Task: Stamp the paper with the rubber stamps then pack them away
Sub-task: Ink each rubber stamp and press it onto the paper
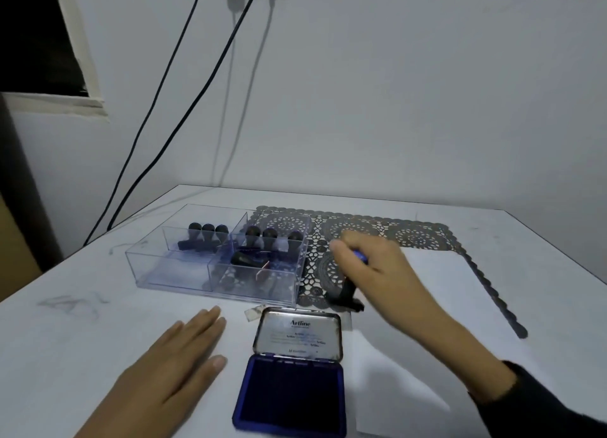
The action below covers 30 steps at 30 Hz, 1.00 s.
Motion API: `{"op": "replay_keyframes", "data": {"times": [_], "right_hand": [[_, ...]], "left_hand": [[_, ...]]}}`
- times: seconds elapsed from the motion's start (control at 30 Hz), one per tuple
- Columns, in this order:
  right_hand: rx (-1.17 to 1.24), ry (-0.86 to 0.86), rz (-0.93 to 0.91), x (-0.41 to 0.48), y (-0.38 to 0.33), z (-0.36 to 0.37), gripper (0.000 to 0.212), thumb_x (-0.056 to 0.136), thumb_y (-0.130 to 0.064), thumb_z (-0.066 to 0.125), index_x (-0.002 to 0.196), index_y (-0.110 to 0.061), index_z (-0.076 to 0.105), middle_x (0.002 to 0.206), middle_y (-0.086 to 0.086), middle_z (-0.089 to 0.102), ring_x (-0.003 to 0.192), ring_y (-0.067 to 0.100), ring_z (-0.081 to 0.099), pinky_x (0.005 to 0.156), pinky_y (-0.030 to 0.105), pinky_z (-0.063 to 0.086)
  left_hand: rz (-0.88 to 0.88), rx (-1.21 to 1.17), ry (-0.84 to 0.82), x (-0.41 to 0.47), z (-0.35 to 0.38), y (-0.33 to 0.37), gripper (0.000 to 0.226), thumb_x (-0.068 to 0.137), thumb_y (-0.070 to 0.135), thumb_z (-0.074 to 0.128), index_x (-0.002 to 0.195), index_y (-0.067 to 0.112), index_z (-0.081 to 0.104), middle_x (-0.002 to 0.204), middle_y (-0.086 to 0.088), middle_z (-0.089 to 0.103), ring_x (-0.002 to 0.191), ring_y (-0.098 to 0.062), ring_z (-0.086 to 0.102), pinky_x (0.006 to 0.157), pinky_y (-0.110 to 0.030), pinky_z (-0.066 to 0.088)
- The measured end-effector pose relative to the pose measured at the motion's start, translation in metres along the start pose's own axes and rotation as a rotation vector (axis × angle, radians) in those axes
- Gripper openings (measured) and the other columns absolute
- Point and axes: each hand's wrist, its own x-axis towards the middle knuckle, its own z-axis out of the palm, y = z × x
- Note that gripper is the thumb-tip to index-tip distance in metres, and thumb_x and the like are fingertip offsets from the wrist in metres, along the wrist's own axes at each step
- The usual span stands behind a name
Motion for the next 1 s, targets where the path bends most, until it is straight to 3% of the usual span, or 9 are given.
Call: {"op": "replay_keyframes", "data": {"times": [0.1, 0.17, 0.27, 0.4, 0.5, 0.6, 0.7, 0.87, 1.0], "right_hand": [[-0.198, -0.150, -0.019, -0.024, -0.015, 0.030, 0.037, 0.098, -0.040, 0.038, 0.065, -0.023, 0.038, 0.056, -0.005, 0.045, 0.055, 0.013, 0.043, 0.058, 0.032, 0.034], [-0.274, -0.157, -0.083, -0.034, -0.024, 0.045, 0.037, 0.097, -0.043, 0.034, 0.064, -0.025, 0.032, 0.055, -0.002, 0.042, 0.055, 0.018, 0.042, 0.058, 0.036, 0.031], [-0.293, -0.148, -0.137, -0.038, -0.029, 0.056, 0.035, 0.088, -0.051, 0.019, 0.065, -0.026, 0.027, 0.053, -0.002, 0.037, 0.053, 0.021, 0.040, 0.054, 0.037, 0.030], [-0.282, -0.140, -0.123, -0.037, -0.030, 0.058, 0.039, 0.097, -0.042, 0.032, 0.063, -0.025, 0.025, 0.052, -0.002, 0.037, 0.055, 0.022, 0.042, 0.058, 0.039, 0.036], [-0.269, -0.133, -0.104, -0.037, -0.028, 0.058, 0.040, 0.098, -0.038, 0.036, 0.062, -0.025, 0.025, 0.053, -0.001, 0.039, 0.055, 0.022, 0.043, 0.058, 0.038, 0.036], [-0.281, -0.123, -0.097, -0.038, -0.029, 0.059, 0.037, 0.096, -0.041, 0.032, 0.063, -0.025, 0.026, 0.054, 0.000, 0.042, 0.054, 0.022, 0.041, 0.057, 0.037, 0.035], [-0.285, -0.122, -0.074, -0.039, -0.030, 0.063, 0.035, 0.094, -0.043, 0.029, 0.064, -0.025, 0.026, 0.054, 0.000, 0.043, 0.054, 0.022, 0.042, 0.057, 0.039, 0.038], [-0.339, -0.179, 0.018, -0.046, -0.033, 0.073, 0.034, 0.100, -0.036, 0.032, 0.068, -0.024, 0.031, 0.056, -0.005, 0.041, 0.052, 0.016, 0.039, 0.059, 0.036, 0.035], [-0.356, -0.167, 0.089, -0.044, -0.037, 0.078, 0.039, 0.097, -0.028, 0.037, 0.060, -0.025, 0.025, 0.054, -0.004, 0.037, 0.055, 0.022, 0.038, 0.057, 0.035, 0.030]], "left_hand": [[-0.003, 0.040, 0.027, -0.010, -0.028, 0.033, 0.046, 0.096, 0.063, 0.014, 0.138, 0.055, -0.004, 0.141, 0.043, -0.016, 0.115, 0.033, -0.029, 0.094, 0.005, -0.019], [-0.080, -0.035, -0.011, -0.012, -0.042, 0.048, 0.046, 0.087, 0.067, 0.000, 0.130, 0.057, -0.007, 0.131, 0.048, -0.015, 0.098, 0.039, -0.034, 0.084, 0.007, -0.022], [-0.124, -0.060, -0.042, -0.012, -0.040, 0.044, 0.075, 0.069, 0.077, -0.009, 0.140, 0.057, 0.003, 0.137, 0.049, -0.010, 0.113, 0.034, -0.028, 0.091, 0.006, -0.016], [-0.143, -0.047, -0.027, -0.014, -0.049, 0.060, 0.051, 0.090, 0.063, 0.011, 0.139, 0.055, 0.004, 0.130, 0.050, -0.010, 0.099, 0.041, -0.030, 0.083, 0.011, -0.012], [-0.158, -0.067, 0.007, -0.015, -0.053, 0.068, 0.052, 0.094, 0.054, 0.021, 0.144, 0.048, 0.007, 0.130, 0.047, -0.009, 0.097, 0.043, -0.027, 0.084, 0.010, -0.014], [-0.154, -0.065, -0.002, -0.017, -0.052, 0.066, 0.057, 0.089, 0.064, 0.006, 0.144, 0.047, 0.008, 0.131, 0.046, -0.010, 0.098, 0.042, -0.027, 0.085, 0.010, -0.016], [-0.146, -0.034, 0.026, -0.019, -0.047, 0.058, 0.082, 0.070, 0.075, -0.005, 0.146, 0.047, 0.011, 0.137, 0.044, -0.007, 0.110, 0.038, -0.026, 0.092, 0.006, -0.018], [-0.130, -0.057, 0.032, -0.017, -0.047, 0.061, 0.054, 0.095, 0.058, 0.016, 0.146, 0.044, 0.007, 0.130, 0.045, -0.014, 0.101, 0.041, -0.026, 0.086, 0.010, -0.017], [-0.126, -0.072, 0.035, -0.018, -0.044, 0.054, 0.058, 0.095, 0.055, 0.020, 0.150, 0.038, 0.015, 0.152, 0.029, 0.000, 0.131, 0.024, -0.008, 0.106, -0.005, -0.008]]}}
